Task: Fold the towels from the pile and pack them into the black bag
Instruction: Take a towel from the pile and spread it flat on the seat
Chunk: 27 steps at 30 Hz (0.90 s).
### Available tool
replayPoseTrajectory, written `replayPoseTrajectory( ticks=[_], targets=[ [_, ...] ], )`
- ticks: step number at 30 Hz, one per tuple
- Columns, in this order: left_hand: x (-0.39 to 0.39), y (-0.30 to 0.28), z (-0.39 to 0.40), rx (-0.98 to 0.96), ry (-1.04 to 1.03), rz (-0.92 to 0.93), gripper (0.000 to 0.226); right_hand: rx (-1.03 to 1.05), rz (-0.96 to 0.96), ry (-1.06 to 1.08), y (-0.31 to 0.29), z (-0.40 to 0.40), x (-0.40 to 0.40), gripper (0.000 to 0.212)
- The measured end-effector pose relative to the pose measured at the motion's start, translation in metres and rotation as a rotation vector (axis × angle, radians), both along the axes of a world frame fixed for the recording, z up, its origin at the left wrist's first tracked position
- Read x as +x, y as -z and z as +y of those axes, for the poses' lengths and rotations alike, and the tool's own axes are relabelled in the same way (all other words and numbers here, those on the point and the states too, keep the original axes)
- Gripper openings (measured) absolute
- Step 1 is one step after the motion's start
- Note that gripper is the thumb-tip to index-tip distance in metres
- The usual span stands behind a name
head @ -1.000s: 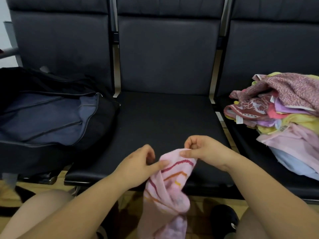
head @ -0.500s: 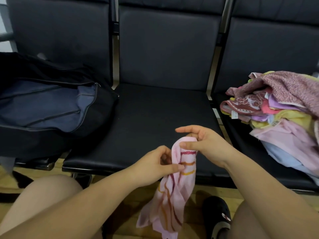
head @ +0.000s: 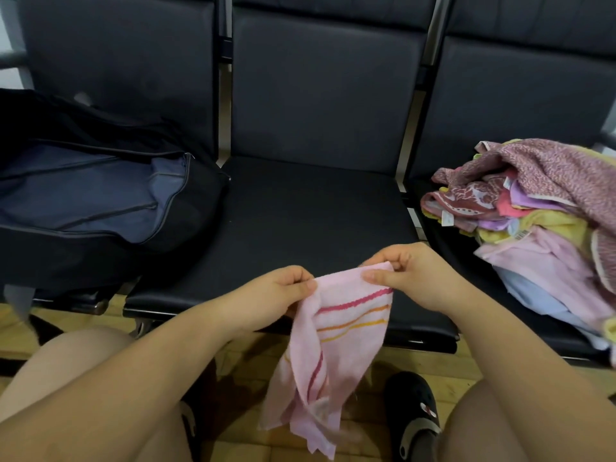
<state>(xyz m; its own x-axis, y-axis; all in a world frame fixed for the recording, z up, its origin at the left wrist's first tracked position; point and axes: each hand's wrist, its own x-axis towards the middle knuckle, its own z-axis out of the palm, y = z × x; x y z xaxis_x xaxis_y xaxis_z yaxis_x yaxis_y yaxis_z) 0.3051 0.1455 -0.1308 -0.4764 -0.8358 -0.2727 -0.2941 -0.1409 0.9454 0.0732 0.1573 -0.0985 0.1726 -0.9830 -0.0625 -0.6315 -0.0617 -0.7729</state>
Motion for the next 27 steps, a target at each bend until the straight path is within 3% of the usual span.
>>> replayPoseTrajectory(
  ticks=[4, 9, 15, 19, 22, 25, 27],
  targets=[
    [0.003, 0.003, 0.004, -0.131, -0.070, -0.095, 0.019, 0.003, 0.087, -0.001, 0.008, 0.002, 0.000, 0.015],
    [0.008, -0.014, 0.004, -0.166, 0.039, -0.056, 0.017, 0.068, -0.091, 0.008, 0.001, 0.007, -0.012, 0.022],
    [0.042, -0.026, -0.007, -0.182, 0.219, -0.468, 0.042, 0.004, -0.172, 0.126, -0.007, 0.014, -0.043, 0.022],
    [0.077, -0.030, -0.017, -0.176, 0.166, -0.623, 0.023, -0.011, -0.115, 0.240, -0.002, 0.016, -0.073, 0.022],
    [0.090, -0.026, -0.024, -0.162, 0.053, -0.534, 0.018, -0.003, -0.028, 0.329, 0.000, 0.017, -0.087, 0.021],
    [0.098, -0.023, -0.025, -0.012, 0.019, -0.382, 0.011, 0.192, -0.056, 0.324, 0.003, 0.020, -0.091, 0.023],
    [0.109, -0.027, -0.021, 0.194, 0.103, -0.239, 0.037, 0.414, -0.105, 0.258, 0.000, 0.026, -0.092, 0.025]
  ],
)
